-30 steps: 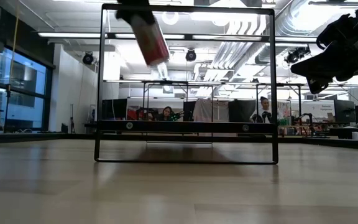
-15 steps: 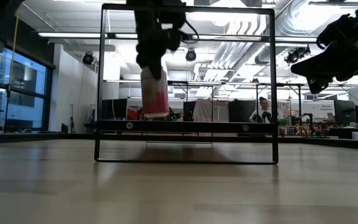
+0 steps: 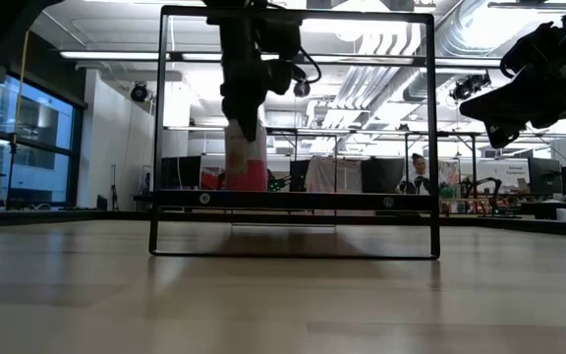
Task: Place canned beverage on shelf
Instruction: Put the pink soda can on the shelf
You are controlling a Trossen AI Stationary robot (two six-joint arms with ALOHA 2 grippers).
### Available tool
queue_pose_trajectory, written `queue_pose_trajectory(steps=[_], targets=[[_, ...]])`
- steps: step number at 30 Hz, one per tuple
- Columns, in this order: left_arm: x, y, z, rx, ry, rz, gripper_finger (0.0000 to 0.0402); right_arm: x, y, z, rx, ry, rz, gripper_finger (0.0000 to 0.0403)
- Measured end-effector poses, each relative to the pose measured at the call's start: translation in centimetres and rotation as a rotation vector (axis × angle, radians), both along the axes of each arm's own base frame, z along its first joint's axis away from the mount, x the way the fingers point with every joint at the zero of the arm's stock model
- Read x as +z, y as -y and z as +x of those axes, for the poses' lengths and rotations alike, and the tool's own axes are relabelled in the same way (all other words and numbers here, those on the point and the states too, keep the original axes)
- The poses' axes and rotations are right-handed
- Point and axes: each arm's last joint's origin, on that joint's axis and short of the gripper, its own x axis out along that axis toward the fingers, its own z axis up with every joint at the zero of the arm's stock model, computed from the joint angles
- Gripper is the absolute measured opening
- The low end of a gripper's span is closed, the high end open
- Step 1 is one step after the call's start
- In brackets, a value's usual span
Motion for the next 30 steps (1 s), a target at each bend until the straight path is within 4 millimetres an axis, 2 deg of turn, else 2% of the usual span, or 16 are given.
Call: queue_pose_trajectory(steps=[4, 12, 22, 30], targets=[[0.09, -0.14, 0.40, 0.010, 0.041, 0.019, 0.0233, 0.00, 0.00, 0.00, 0.000, 0.000, 0.000, 0.0000], [0.07, -0.15, 0.37, -0.014, 0.031, 0.035, 0.0265, 0.00, 0.00, 0.00, 0.000, 0.000, 0.000, 0.0000], [0.04, -0.12, 0.31, -0.031, 0.022, 0.035, 0.0283, 0.00, 0.00, 0.00, 0.000, 0.000, 0.000, 0.0000], [0.17, -0.11, 0.26, -0.028, 0.027, 0.036, 0.0338, 0.00, 0.00, 0.00, 0.000, 0.000, 0.000, 0.0000]])
